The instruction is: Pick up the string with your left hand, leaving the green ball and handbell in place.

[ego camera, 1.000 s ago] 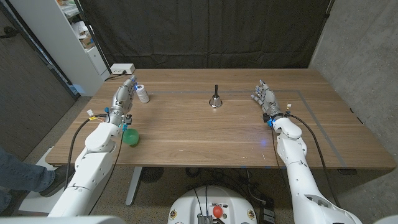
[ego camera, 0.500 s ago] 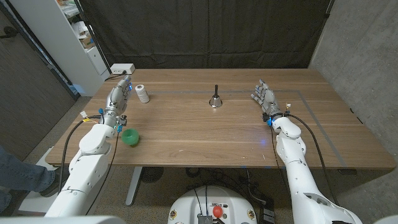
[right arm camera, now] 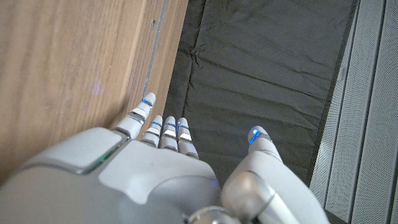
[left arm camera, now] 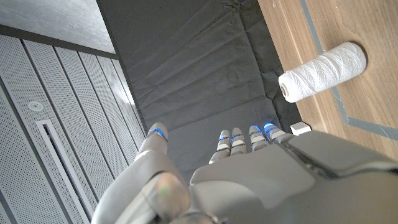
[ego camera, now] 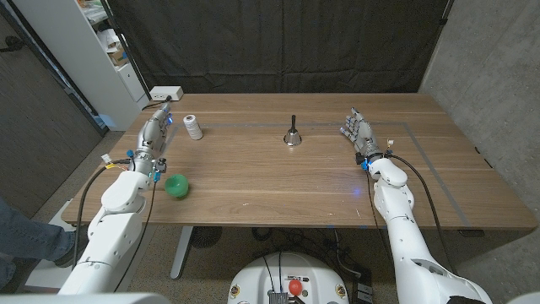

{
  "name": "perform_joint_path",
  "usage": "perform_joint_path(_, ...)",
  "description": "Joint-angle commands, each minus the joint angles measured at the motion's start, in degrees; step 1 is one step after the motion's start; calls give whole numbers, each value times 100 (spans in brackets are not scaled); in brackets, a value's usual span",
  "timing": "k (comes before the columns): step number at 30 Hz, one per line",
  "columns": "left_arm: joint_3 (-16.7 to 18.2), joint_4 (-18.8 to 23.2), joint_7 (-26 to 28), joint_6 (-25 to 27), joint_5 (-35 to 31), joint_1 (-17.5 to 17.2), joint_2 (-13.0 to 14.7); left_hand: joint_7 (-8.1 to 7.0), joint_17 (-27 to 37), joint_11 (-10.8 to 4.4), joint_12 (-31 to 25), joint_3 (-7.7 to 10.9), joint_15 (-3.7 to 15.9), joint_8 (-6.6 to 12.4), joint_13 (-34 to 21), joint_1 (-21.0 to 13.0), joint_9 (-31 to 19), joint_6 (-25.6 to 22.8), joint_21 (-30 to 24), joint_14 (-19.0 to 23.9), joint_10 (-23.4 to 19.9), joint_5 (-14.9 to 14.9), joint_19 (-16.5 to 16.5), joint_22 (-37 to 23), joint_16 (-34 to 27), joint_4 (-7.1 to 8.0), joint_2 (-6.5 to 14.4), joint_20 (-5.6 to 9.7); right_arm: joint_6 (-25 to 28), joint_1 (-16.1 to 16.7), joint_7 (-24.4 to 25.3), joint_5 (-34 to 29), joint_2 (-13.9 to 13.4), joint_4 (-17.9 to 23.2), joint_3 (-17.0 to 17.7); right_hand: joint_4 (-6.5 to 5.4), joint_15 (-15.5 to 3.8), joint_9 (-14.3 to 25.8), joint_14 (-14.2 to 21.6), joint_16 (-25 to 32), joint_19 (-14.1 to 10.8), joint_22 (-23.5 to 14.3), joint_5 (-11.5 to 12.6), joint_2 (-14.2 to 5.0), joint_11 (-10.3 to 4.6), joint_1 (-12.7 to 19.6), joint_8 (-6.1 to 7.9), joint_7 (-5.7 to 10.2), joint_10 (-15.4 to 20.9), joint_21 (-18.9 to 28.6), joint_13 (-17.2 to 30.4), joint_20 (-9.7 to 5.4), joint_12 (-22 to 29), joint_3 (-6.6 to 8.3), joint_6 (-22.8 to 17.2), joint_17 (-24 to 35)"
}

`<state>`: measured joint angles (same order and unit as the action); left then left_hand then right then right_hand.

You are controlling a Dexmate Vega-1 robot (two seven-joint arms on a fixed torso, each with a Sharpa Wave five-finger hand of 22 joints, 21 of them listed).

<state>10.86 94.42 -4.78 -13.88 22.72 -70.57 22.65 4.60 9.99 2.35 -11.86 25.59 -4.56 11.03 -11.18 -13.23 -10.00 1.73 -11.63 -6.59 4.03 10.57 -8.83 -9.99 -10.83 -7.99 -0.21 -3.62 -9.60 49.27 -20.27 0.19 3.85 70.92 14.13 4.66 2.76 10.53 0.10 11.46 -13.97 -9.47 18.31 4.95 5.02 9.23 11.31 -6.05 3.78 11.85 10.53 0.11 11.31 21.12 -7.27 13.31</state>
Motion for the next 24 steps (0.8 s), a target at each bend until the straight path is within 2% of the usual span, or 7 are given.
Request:
perform_joint_path(1,146,34,104,64,-99,-106,57,-5,33,21,-43,-10,6,15,-15,-86,-26,-61,16,21,-31,-1,8,-26,-13,-30,1,-46,-43,-117,2,-16,-21,-150,19,3,34,22,7,25,-45,-27,28,-39,15,0,9,3,20,-3,30,-21,-4,-30,-47,-7)
perform_joint_path(12,357,234,231,262,-142,-334,104,1,34,-5,-50,-18,7,18,-11,-103,-27,-93,17,62,-59,-2,14,-27,-22,-39,-14,-65,-161,-150,-67,7,-58,-139,22,7,16,22,19,30,-72,-27,34,-41,11,1,7,0,21,-4,30,-34,-6,-36,-50,-13)
perform_joint_path(24,486,202,256,261,-158,-400,73,-7,35,2,-50,-23,24,20,-9,-115,-27,-115,17,71,-65,-2,21,-28,-20,-43,-23,-82,-185,-160,-80,-3,-82,-98,-1,10,10,22,27,34,-78,-27,39,-45,6,3,6,1,32,-13,30,-32,-3,-41,-53,-20)
